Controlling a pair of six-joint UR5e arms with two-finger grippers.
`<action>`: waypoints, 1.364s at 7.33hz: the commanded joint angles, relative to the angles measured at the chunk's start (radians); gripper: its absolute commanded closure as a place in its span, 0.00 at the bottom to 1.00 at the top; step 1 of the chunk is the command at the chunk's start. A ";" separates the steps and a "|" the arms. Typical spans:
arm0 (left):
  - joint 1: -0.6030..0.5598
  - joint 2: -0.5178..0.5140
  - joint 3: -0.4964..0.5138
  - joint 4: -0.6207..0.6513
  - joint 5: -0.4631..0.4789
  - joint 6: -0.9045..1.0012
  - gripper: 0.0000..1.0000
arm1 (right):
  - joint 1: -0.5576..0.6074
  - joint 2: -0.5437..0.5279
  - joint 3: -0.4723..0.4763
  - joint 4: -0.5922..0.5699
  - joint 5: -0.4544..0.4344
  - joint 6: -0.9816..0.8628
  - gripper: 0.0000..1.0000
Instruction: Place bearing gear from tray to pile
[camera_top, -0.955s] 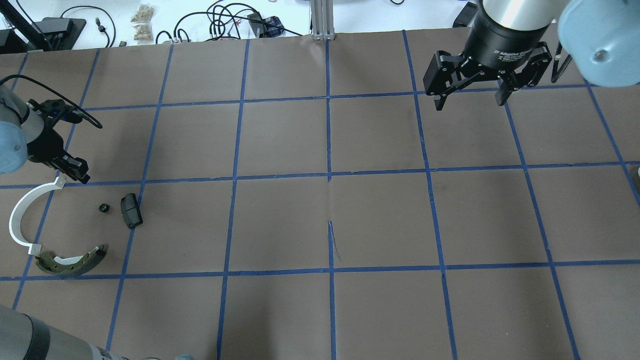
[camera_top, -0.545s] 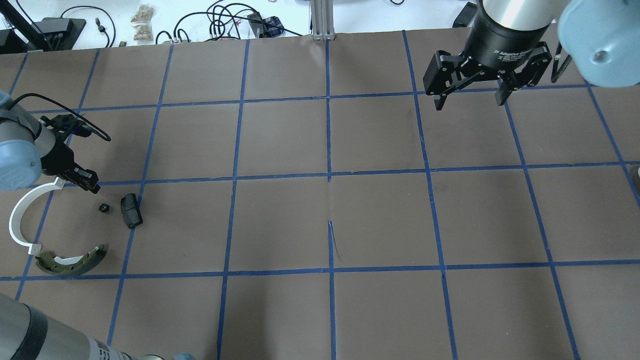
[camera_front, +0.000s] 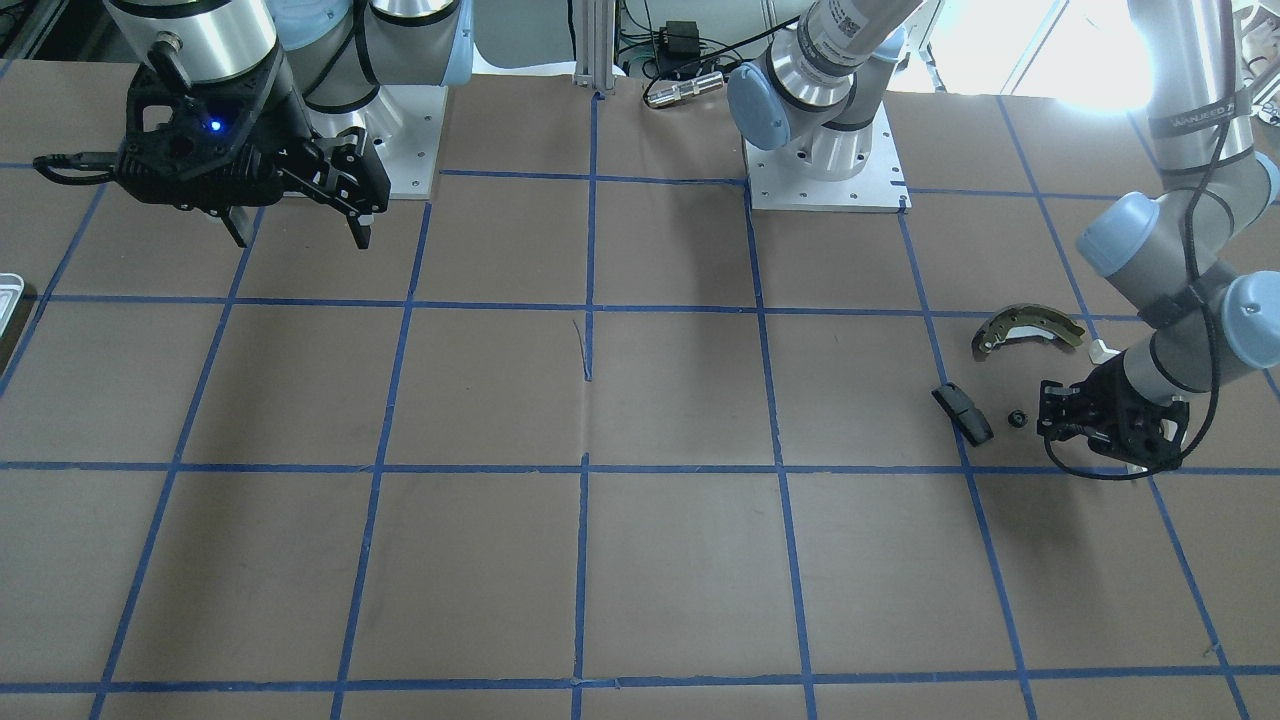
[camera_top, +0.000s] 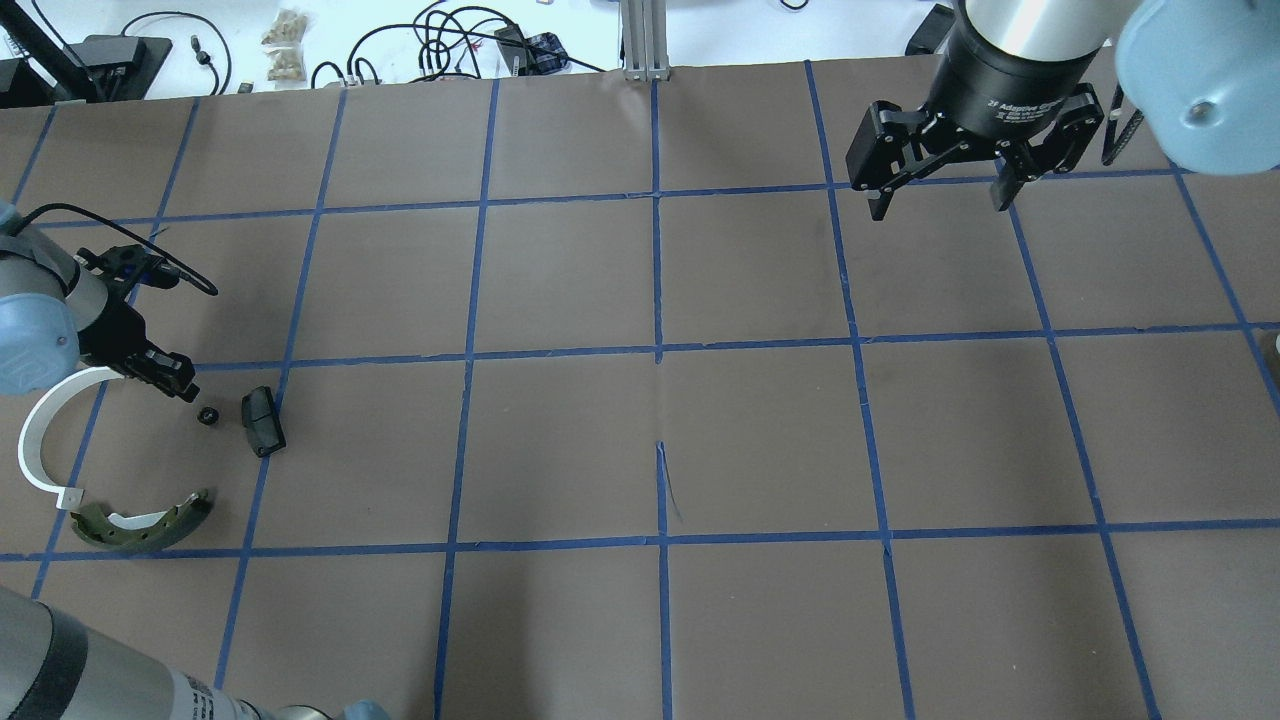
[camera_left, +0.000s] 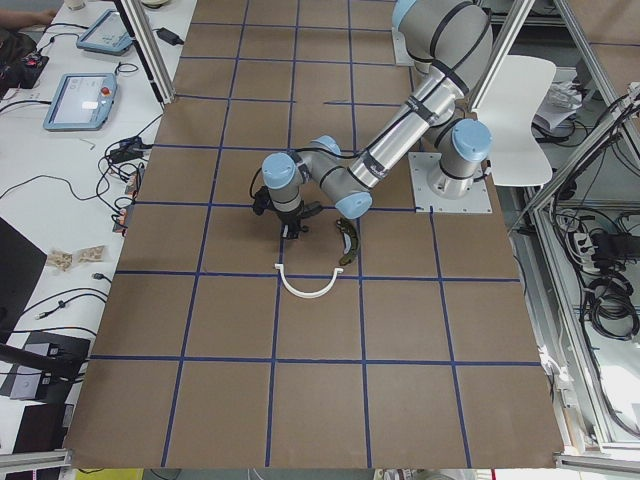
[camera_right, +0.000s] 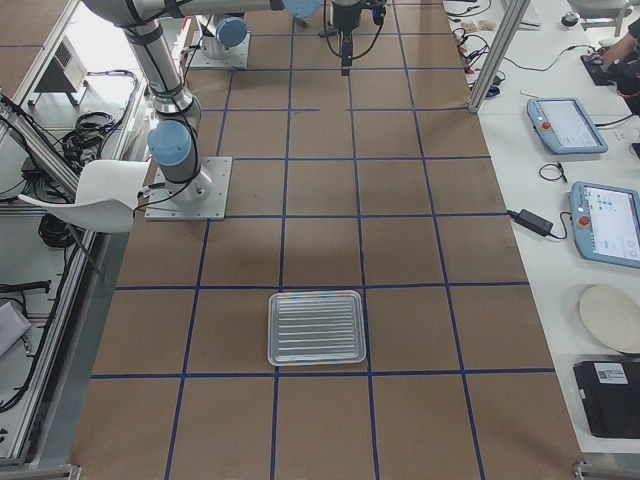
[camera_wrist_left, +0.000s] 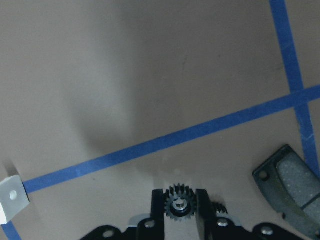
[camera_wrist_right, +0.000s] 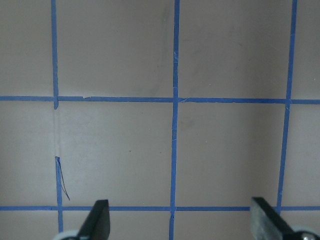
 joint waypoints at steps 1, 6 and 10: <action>0.008 0.007 -0.006 0.000 0.000 -0.009 0.52 | 0.000 0.000 0.000 0.000 0.000 0.000 0.00; -0.062 0.114 -0.004 -0.081 -0.068 -0.118 0.17 | 0.000 0.000 0.000 0.000 0.000 0.000 0.00; -0.458 0.276 0.219 -0.445 -0.069 -0.577 0.05 | 0.000 -0.002 0.000 0.000 0.000 0.002 0.00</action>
